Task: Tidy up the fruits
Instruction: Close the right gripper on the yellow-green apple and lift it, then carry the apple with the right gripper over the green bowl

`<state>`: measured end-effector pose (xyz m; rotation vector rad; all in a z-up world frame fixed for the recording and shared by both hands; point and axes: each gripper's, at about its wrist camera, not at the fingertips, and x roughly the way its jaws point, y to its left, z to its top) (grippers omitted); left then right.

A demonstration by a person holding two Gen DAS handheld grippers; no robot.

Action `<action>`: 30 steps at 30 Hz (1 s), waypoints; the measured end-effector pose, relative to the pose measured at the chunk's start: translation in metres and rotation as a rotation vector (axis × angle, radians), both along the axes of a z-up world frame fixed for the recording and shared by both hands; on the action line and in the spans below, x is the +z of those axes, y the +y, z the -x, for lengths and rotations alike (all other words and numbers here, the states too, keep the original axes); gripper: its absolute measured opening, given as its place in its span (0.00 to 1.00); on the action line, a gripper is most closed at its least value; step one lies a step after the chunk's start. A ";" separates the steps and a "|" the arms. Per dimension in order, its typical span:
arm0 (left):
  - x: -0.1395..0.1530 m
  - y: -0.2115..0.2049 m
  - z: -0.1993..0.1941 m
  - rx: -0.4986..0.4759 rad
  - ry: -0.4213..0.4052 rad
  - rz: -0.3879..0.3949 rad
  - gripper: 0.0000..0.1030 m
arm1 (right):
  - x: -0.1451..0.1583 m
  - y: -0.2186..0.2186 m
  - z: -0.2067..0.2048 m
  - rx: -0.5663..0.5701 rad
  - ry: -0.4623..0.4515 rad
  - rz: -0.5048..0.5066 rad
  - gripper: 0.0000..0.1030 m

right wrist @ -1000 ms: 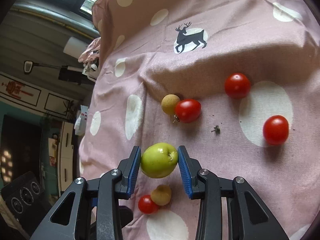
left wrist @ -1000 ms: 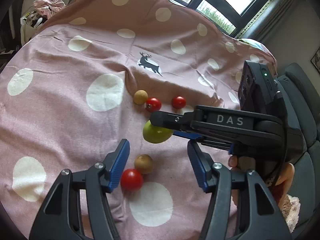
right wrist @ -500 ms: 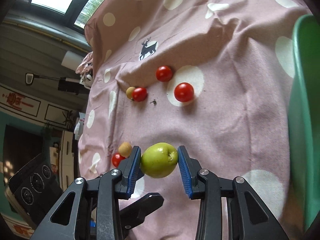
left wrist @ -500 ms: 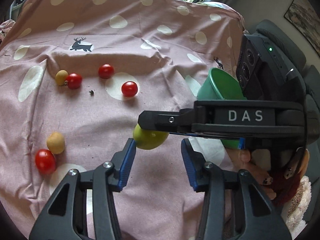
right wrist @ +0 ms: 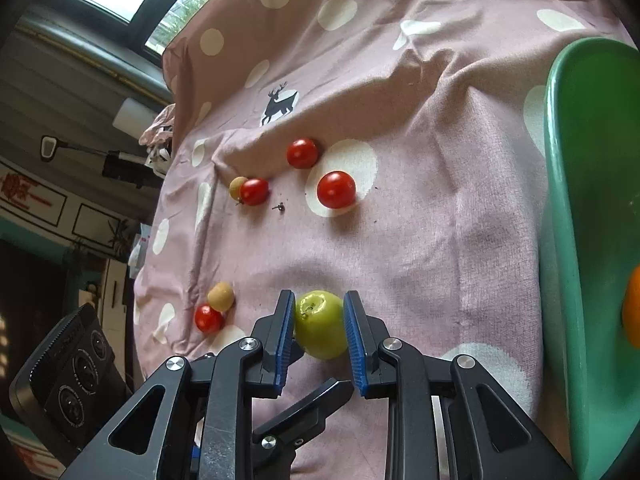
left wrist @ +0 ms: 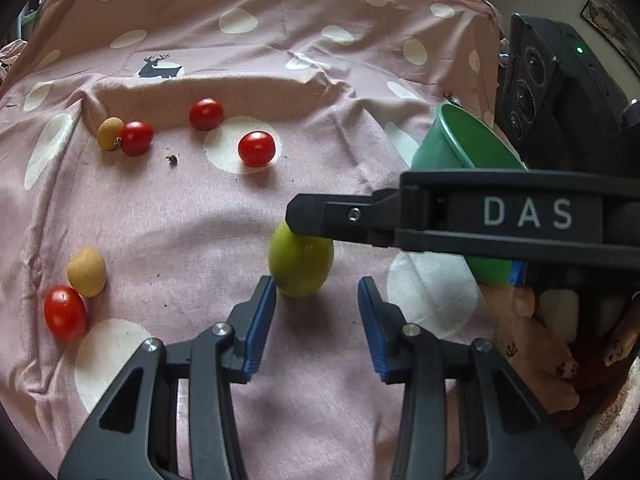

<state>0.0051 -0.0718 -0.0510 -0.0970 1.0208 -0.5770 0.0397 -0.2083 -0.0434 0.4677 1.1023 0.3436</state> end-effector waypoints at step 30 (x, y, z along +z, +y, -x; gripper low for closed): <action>0.031 0.010 0.007 0.054 -0.082 0.047 0.22 | 0.017 0.025 0.015 0.037 -0.162 0.147 0.36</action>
